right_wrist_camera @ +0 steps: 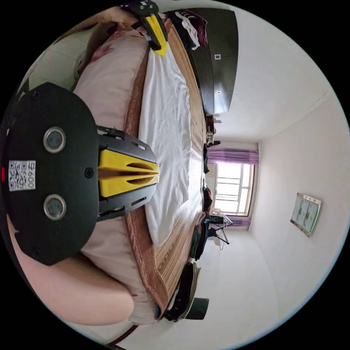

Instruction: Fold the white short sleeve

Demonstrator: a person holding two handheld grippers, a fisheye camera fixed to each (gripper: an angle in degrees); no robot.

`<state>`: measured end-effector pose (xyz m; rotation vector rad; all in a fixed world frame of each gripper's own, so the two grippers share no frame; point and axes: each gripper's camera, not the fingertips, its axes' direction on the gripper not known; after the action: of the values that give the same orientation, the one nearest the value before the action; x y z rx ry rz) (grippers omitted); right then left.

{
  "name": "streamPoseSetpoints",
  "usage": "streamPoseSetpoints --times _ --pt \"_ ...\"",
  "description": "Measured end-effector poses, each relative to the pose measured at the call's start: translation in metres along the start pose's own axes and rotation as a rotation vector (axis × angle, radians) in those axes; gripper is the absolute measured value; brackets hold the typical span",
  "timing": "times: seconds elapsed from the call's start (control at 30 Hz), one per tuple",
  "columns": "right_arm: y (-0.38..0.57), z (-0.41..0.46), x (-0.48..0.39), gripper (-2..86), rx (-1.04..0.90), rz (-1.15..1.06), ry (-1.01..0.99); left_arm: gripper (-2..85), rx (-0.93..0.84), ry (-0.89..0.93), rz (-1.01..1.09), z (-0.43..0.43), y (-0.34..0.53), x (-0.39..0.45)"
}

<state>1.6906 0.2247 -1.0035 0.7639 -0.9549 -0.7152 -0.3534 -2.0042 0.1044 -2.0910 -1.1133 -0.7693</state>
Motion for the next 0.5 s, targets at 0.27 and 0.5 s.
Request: streamPoseSetpoints --times 0.27,0.5 --pt "0.019 -0.034 0.095 -0.8 0.016 0.137 0.131 3.0 -0.141 -0.321 0.045 0.01 0.034 -0.131" --pt "0.055 -0.055 0.096 -0.2 0.063 0.046 -0.204 7.3 -0.023 -0.071 0.821 0.005 0.036 -0.115"
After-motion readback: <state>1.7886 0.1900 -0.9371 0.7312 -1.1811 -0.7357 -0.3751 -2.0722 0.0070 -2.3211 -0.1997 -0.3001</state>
